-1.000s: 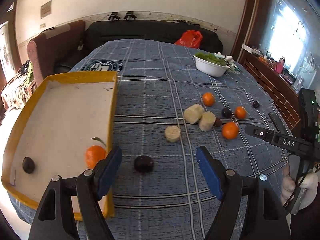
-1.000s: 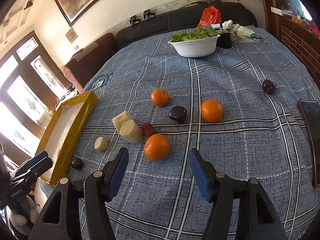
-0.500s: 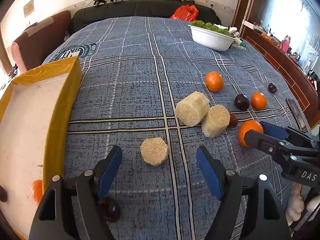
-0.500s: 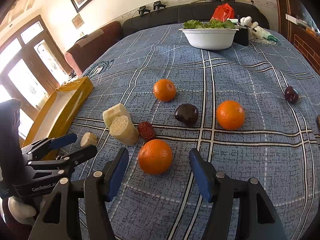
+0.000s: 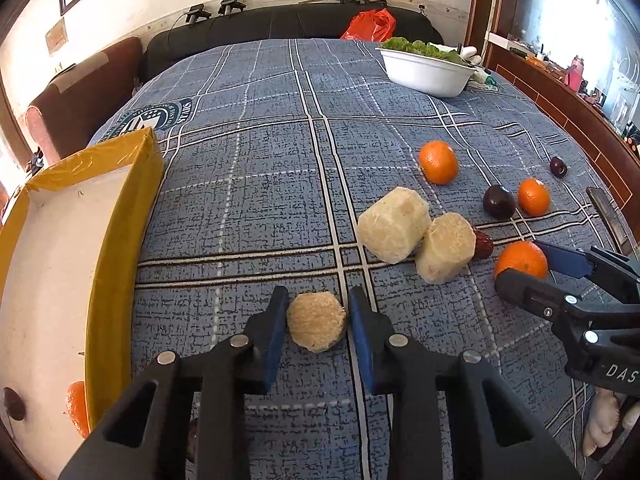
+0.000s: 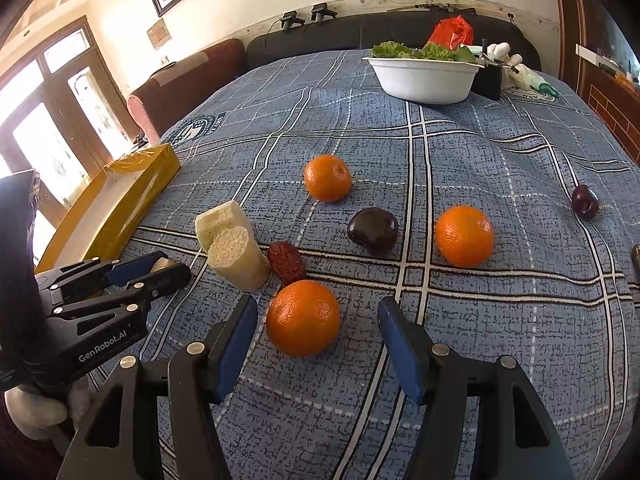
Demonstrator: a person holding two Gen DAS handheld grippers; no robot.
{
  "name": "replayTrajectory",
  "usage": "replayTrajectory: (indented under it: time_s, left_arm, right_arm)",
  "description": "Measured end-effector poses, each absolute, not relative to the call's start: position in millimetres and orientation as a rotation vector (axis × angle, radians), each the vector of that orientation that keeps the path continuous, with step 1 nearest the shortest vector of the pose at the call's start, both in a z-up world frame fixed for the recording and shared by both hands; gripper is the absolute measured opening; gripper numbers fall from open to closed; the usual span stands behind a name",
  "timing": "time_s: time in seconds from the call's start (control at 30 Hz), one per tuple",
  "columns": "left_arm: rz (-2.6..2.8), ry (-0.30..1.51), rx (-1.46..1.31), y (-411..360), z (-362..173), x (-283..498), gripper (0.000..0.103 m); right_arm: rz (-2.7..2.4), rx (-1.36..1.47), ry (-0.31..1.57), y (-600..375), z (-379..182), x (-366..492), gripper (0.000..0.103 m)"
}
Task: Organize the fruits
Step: 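Close right tool on the large orange, then carry slice into tray with left tool while right carries orange there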
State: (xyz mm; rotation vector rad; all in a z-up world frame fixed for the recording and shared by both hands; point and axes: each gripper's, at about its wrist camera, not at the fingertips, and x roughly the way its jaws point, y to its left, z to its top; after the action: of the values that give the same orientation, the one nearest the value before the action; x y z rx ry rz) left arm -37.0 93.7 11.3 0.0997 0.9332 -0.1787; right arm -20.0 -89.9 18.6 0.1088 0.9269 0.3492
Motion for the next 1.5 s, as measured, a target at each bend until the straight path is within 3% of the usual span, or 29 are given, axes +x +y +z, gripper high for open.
replayTrajectory:
  time_s: [0.2, 0.37, 0.87, 1.5]
  left_arm:
    - [-0.179, 0.933, 0.100, 93, 11, -37, 0.029]
    - [-0.170, 0.929, 0.106, 93, 12, -38, 0.029]
    - [-0.178, 0.813, 0.035, 114, 55, -90, 0.029]
    - [-0.028, 0.743, -0.153, 210, 78, -152, 0.029]
  right_arm:
    - [0.335, 0.080, 0.919, -86, 19, -23, 0.067]
    - [0.337, 0.065, 0.909, -83, 20, -25, 0.040]
    - [0.311, 0.017, 0.854, -75, 50, -55, 0.040]
    - [0.394, -0.059, 0.788, -13, 92, -106, 0.040]
